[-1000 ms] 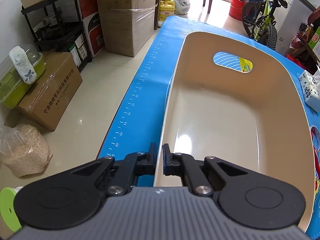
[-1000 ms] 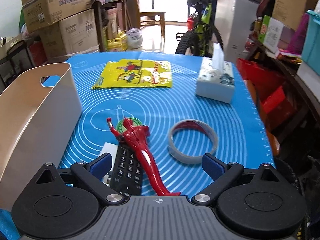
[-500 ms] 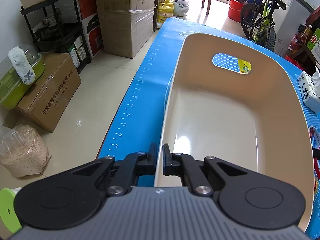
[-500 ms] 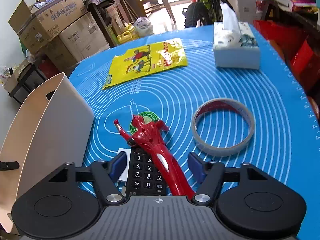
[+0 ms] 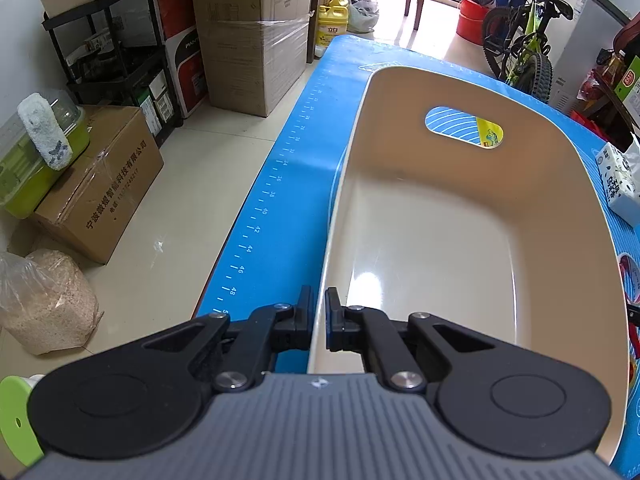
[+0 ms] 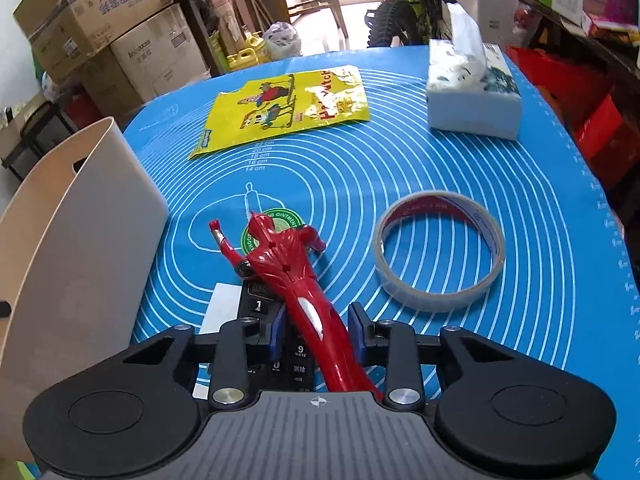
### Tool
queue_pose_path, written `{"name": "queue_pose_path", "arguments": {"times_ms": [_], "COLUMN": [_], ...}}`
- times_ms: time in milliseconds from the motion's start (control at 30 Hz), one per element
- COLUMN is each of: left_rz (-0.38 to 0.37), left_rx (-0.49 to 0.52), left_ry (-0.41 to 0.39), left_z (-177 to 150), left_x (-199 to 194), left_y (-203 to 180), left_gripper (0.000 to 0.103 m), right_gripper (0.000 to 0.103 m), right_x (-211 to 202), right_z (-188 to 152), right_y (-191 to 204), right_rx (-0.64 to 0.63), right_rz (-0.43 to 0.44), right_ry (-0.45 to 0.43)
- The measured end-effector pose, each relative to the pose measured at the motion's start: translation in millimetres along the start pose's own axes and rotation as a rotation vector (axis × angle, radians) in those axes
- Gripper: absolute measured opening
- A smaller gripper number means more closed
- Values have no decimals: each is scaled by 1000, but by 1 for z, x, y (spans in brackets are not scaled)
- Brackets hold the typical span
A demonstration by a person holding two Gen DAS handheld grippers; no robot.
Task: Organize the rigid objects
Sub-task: 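Grasp the red toy figure with the right tool while the left tool holds the basket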
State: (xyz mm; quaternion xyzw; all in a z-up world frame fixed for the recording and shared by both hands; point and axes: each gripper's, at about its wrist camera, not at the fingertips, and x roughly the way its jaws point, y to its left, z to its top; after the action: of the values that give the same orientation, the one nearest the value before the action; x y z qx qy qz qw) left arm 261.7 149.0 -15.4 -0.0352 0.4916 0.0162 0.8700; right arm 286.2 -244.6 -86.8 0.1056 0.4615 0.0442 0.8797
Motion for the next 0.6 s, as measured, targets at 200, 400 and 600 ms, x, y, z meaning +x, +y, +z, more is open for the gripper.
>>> {"name": "queue_pose_path", "arguments": {"times_ms": [200,400,600], "left_rz": [-7,-4,-2], "left_rx": [-6,-9,-9], "left_ry": [1,1,1], "left_z": [-1,-1,-1], "left_x": [0,0,1], "left_y": [1,0,-1], "left_gripper": [7,7,7], "right_gripper": [37,34,32], "right_x": [-5,-25,-51], "right_z": [-2,0,7], "right_y": [3,-1,-4], "right_rx": [6,17,44], "right_rz": [-25,-45,-21], "right_ry": [-32,-67,-136]}}
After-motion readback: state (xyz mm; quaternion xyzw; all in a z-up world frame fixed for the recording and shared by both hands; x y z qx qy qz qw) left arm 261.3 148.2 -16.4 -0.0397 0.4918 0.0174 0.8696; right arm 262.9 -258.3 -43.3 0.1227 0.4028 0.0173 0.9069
